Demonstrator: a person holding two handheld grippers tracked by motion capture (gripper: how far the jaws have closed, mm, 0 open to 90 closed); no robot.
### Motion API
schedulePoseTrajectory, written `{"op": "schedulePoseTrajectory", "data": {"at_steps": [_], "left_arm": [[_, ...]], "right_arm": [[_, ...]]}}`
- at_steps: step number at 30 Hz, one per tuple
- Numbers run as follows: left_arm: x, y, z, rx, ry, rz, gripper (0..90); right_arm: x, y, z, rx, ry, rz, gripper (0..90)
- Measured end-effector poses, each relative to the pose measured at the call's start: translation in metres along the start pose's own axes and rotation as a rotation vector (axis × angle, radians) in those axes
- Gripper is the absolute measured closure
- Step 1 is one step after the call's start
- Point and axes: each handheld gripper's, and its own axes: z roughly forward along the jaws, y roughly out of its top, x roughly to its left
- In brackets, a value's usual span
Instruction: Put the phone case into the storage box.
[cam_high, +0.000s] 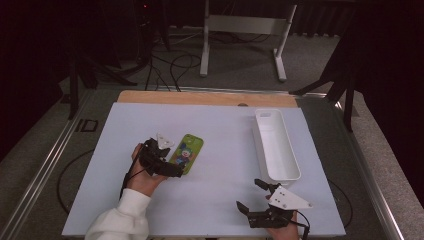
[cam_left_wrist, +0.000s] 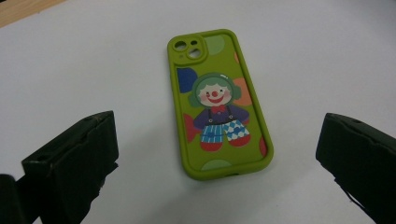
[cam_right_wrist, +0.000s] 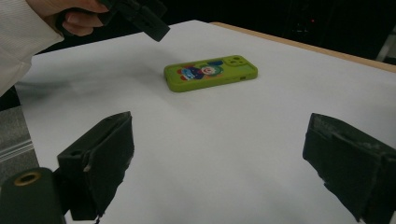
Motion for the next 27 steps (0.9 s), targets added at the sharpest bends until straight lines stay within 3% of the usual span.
{"op": "schedulePoseTrajectory", "data": {"at_steps": [27], "left_arm": [[-0.001,0.01,0.028,0.114,-0.019,-0.018,0.0]], "right_arm": [[0.0,0.0,0.0,0.003,-0.002,-0.001,9.0]]}}
